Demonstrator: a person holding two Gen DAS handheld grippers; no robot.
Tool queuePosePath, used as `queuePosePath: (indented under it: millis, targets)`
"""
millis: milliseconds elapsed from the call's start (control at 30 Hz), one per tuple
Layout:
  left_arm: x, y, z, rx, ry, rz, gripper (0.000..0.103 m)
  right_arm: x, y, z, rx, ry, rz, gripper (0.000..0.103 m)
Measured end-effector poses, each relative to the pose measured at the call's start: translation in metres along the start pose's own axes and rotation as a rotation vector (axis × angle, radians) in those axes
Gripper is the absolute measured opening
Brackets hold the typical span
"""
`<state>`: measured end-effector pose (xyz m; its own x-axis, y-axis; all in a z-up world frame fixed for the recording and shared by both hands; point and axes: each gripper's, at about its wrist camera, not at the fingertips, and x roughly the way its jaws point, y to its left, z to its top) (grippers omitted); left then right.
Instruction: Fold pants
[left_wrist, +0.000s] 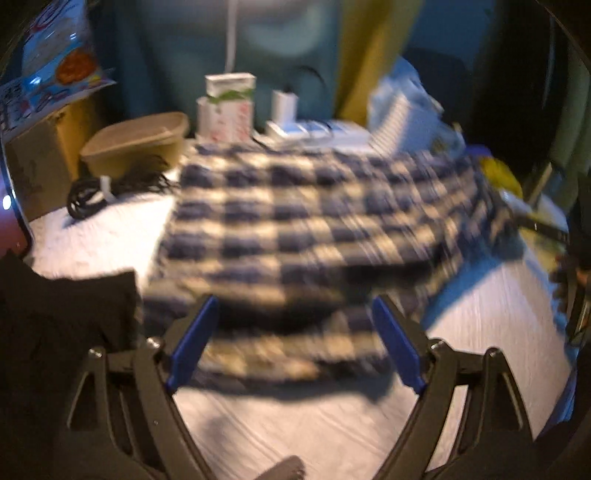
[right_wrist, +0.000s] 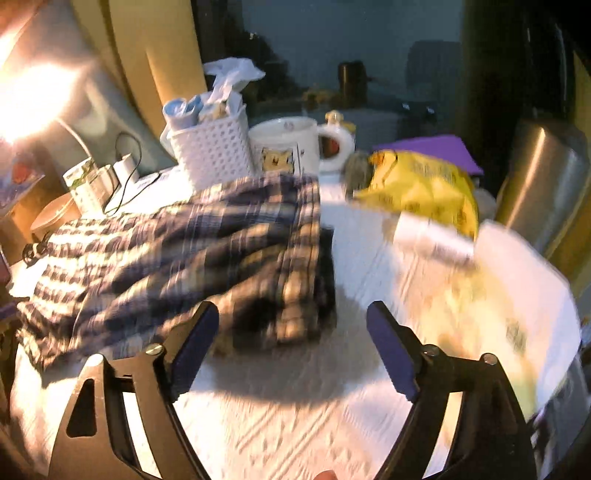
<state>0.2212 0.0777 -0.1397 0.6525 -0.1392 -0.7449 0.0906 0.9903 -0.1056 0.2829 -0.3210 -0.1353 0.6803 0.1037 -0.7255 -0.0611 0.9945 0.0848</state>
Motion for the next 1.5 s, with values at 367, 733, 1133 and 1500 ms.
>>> queuePosePath:
  millis: [367, 733, 1133, 1500]
  targets:
    - [0.027, -0.047, -0.022, 0.169, 0.086, 0.046, 0.086, 0.002, 0.002, -0.022, 0.068, 0.044, 0.101, 0.086]
    - [0.023, -0.047, -0.019, 0.160, 0.066, -0.004, 0.021, 0.037, -0.019, -0.006, 0.275, 0.051, 0.205, 0.082]
    - [-0.026, -0.060, -0.042, 0.069, 0.105, -0.119, 0.013, -0.004, -0.014, -0.007, 0.179, -0.017, 0.205, 0.023]
    - [-0.062, -0.040, -0.090, -0.106, 0.166, -0.179, 0.015, -0.025, 0.002, -0.048, 0.028, 0.032, 0.070, 0.025]
